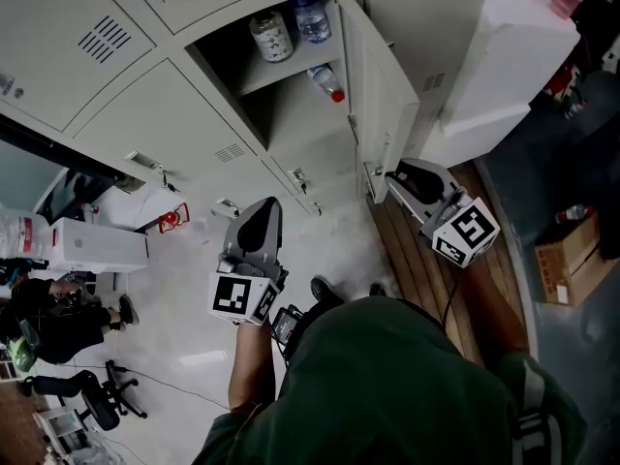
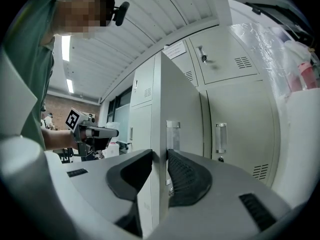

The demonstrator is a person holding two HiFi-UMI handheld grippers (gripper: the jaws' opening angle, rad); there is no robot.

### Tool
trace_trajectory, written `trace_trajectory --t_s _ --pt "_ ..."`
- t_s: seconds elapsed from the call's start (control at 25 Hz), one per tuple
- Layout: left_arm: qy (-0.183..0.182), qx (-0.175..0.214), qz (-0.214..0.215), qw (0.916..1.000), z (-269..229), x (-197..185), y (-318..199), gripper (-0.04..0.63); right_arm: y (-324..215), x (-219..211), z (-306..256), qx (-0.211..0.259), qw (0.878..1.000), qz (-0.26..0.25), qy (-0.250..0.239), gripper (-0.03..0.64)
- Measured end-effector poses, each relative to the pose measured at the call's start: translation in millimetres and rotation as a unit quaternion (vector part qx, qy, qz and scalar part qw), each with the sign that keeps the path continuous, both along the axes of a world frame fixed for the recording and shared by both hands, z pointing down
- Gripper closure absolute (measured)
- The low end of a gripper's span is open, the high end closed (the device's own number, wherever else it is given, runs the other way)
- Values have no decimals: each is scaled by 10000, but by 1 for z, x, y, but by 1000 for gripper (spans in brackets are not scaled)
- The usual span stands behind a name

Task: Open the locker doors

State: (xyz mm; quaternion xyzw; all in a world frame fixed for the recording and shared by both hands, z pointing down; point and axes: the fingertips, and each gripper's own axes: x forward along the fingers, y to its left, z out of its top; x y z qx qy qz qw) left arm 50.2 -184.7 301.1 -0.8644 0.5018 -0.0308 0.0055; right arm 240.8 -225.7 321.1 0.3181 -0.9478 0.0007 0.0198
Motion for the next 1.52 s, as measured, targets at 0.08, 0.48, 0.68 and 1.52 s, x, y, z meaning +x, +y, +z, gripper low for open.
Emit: trace_trajectory --t_s 0.08,0.48,0.68,1.52 --pt "-2 4 -43 10000 -1 4 1 595 -1 6 0 0 10000 10 -4 523" --pt "-51 20 -351 9994 -4 10 4 595 -10 43 -4 -2 9998 177 -39 536" --pt "-55 37 -629 9980 -4 -2 15 595 -12 51 -3 -40 9997 236 -2 537" --pt "-117 -1 -1105 9938 -3 -21 56 595 36 37 -50 397 9970 654 126 611"
